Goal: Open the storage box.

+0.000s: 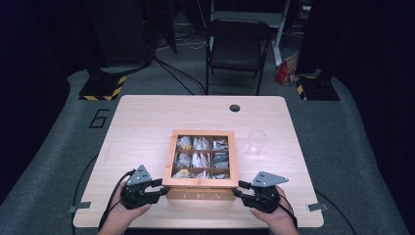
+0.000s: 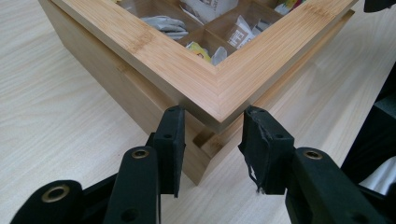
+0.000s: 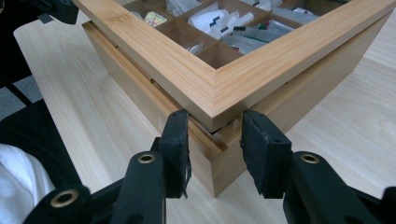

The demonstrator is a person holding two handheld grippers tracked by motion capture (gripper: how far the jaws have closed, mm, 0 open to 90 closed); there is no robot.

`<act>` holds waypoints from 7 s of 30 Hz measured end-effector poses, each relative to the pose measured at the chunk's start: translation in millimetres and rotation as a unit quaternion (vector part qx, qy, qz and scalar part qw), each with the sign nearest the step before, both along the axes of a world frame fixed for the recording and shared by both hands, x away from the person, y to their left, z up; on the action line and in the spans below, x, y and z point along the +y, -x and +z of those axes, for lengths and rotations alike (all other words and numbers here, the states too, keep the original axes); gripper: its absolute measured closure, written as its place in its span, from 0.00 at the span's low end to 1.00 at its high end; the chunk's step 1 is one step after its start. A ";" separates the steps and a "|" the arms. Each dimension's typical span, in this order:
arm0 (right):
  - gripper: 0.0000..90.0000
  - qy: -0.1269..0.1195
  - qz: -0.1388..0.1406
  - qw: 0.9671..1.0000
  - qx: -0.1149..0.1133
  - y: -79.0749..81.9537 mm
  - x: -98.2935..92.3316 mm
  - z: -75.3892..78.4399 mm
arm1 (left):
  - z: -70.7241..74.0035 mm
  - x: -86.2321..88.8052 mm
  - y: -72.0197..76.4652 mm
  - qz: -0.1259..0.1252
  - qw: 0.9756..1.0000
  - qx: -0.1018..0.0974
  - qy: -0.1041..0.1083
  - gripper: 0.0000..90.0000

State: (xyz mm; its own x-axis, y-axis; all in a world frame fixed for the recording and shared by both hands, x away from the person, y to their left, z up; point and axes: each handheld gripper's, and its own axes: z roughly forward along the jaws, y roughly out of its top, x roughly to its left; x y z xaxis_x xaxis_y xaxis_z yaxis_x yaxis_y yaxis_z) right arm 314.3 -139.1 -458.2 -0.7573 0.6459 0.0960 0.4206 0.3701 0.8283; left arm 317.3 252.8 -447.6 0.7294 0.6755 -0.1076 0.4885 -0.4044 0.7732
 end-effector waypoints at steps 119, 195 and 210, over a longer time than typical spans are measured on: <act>0.55 -0.025 -0.026 0.998 -0.050 -71.8 0.7 115.7 | 75.6 -5.3 -105.4 0.025 0.996 -0.082 0.000 0.63; 0.68 -0.019 -0.102 0.994 -0.035 -161.2 16.8 85.4 | 61.7 -4.9 -166.9 0.062 0.996 -0.063 0.018 0.61; 0.68 -0.024 -0.106 0.994 -0.032 -164.7 17.2 86.4 | 59.8 -11.5 -174.0 0.064 0.995 -0.075 0.009 0.69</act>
